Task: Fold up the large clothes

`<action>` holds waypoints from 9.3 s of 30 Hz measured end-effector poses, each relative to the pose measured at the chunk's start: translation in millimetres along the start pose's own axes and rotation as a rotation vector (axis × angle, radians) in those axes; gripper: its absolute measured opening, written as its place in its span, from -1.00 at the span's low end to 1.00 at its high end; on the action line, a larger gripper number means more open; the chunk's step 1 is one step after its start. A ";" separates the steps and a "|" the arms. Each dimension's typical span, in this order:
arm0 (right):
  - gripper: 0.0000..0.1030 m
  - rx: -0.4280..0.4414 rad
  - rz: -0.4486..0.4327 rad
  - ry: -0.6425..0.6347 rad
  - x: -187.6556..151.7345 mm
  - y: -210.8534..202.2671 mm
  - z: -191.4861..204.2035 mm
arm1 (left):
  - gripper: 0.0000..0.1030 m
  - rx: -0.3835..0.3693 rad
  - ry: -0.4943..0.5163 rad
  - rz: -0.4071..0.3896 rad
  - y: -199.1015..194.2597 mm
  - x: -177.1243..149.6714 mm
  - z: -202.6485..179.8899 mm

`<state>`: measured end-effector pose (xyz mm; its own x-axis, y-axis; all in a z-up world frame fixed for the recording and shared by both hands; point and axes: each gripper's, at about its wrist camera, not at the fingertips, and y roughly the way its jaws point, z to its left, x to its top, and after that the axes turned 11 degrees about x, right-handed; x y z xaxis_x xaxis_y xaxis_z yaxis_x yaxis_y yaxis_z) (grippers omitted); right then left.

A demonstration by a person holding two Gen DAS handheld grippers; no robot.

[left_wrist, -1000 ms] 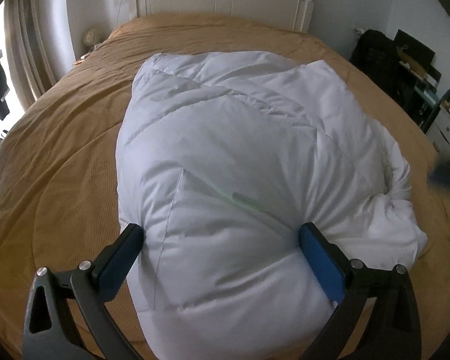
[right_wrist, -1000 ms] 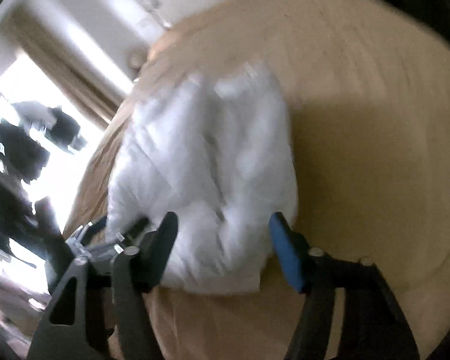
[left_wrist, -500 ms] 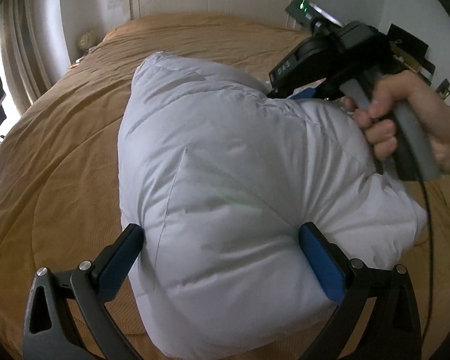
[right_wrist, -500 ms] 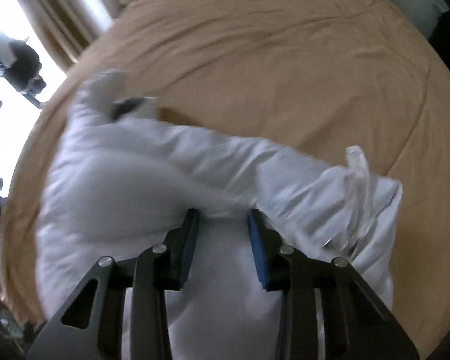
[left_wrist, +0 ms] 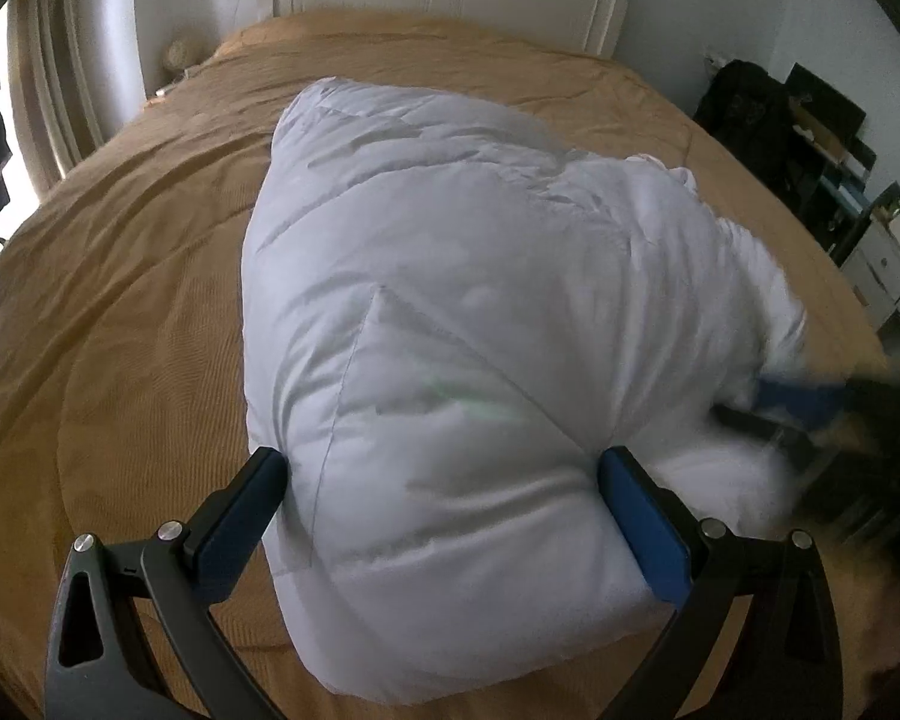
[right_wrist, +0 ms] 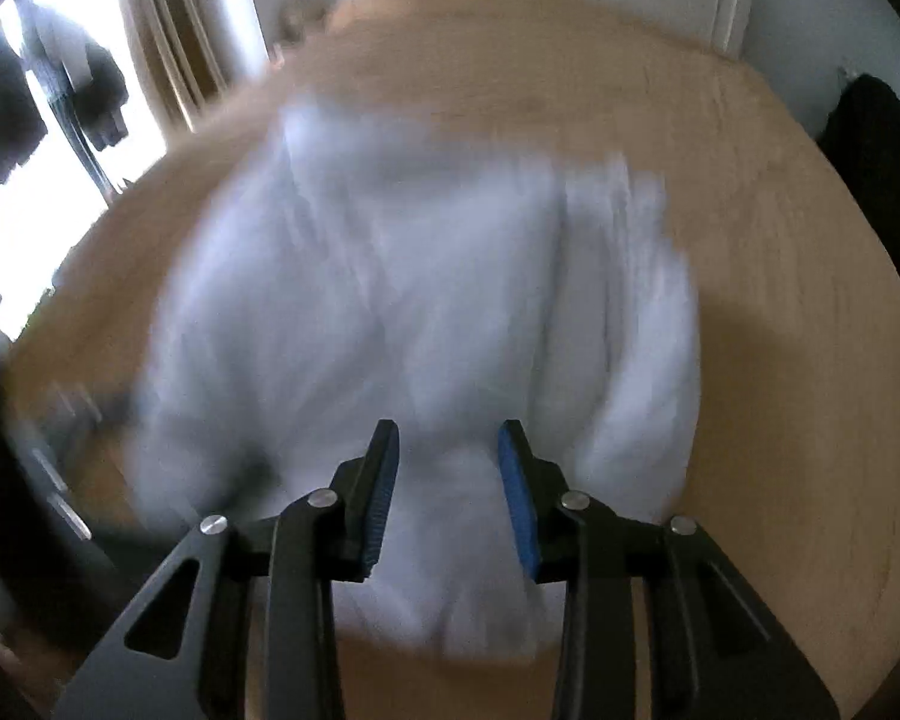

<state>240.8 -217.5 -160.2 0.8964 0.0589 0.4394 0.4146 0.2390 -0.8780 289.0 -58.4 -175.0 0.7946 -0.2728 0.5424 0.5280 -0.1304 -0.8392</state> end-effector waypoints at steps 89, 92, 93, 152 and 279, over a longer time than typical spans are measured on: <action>0.85 -0.104 0.061 0.215 -41.0 -235.2 88.4 | 0.98 0.301 -0.101 0.216 -240.9 41.7 22.5; 0.85 -0.102 0.061 0.211 -40.1 -235.2 90.1 | 0.98 0.312 -0.090 0.212 -241.2 40.6 20.5; 0.85 -0.103 0.059 0.209 -39.8 -235.7 90.8 | 0.98 0.314 -0.089 0.211 -241.4 40.4 20.1; 0.87 -0.121 0.073 0.191 -46.6 -232.8 92.4 | 0.99 0.262 -0.074 0.243 -238.8 38.3 19.2; 0.91 -0.126 0.086 0.180 -50.2 -234.1 97.2 | 0.99 0.253 -0.090 0.361 -222.7 25.4 17.7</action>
<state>83.5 -182.2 41.8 0.9380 -0.1023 0.3311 0.3419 0.1166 -0.9325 196.9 -19.5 26.4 0.9586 -0.1720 0.2271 0.2595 0.1984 -0.9451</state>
